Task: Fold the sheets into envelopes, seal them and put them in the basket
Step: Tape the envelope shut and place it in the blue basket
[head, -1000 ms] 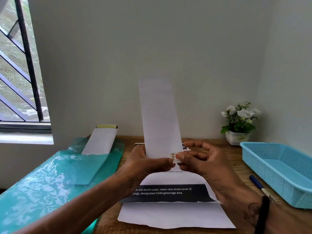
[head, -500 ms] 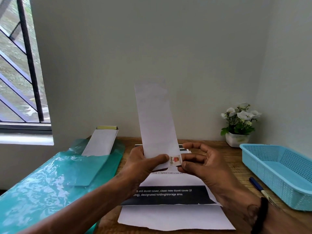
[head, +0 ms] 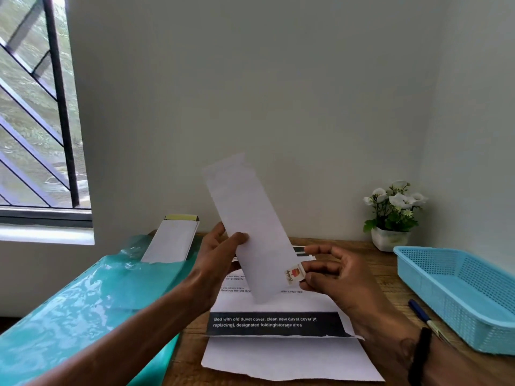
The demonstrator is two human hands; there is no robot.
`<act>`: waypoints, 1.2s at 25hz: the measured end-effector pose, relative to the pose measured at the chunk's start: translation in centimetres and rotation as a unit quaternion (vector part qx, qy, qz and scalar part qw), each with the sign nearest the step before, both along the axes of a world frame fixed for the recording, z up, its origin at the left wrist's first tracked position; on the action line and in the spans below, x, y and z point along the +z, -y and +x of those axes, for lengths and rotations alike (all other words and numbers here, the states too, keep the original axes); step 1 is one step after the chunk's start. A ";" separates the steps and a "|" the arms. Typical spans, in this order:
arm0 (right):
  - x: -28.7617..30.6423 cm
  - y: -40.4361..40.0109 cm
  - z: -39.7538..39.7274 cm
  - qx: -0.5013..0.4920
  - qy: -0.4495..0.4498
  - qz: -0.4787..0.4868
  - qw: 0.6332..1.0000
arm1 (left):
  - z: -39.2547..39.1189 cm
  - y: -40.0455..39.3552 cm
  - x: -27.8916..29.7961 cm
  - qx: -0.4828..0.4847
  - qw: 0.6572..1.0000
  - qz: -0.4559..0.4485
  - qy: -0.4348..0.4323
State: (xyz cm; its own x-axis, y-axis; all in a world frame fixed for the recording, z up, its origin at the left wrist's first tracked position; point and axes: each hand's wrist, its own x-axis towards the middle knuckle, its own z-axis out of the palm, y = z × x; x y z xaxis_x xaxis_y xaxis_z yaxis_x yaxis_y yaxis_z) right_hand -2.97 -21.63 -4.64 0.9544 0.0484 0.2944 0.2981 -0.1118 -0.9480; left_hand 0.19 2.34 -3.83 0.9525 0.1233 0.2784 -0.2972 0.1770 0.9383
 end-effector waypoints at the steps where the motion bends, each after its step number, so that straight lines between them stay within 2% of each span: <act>1: 0.0 0.1 0.2 -0.009 0.004 -0.006 1.000 | 0.1 -0.3 0.2 0.011 1.000 0.002 0.002; 5: 1.4 0.7 0.7 -0.087 0.095 -0.087 0.988 | 0.1 -1.0 1.8 0.040 0.999 0.033 0.015; 9: 7.6 -0.1 0.4 -0.137 0.219 -0.160 0.953 | -0.1 -1.2 5.2 0.043 0.992 0.106 0.050; 11: 12.2 -1.2 -0.2 -0.139 0.304 -0.204 0.920 | -0.4 -1.1 7.0 0.029 0.982 0.167 0.083; 14: 18.7 -2.6 -0.7 -0.154 0.405 -0.334 0.837 | -1.0 -0.8 8.9 0.018 0.956 0.270 0.115; 16: 21.9 -3.3 -1.8 -0.156 0.388 -0.446 0.792 | -1.5 -0.4 9.2 0.041 0.906 0.391 0.156; 18: 23.2 -3.2 -3.5 -0.173 0.336 -0.517 0.768 | -2.6 0.7 9.2 0.074 0.849 0.480 0.205; 24: 21.3 0.1 -8.9 -0.202 0.246 -0.646 0.693 | -3.1 2.7 9.2 0.118 0.764 0.564 0.291; 26: 19.9 2.4 -9.8 -0.204 0.228 -0.646 0.700 | -3.8 4.4 9.7 0.137 0.742 0.578 0.310; 30: 18.7 8.7 -11.6 -0.241 0.165 -0.564 0.772 | -7.3 11.0 8.9 0.205 0.735 0.513 0.394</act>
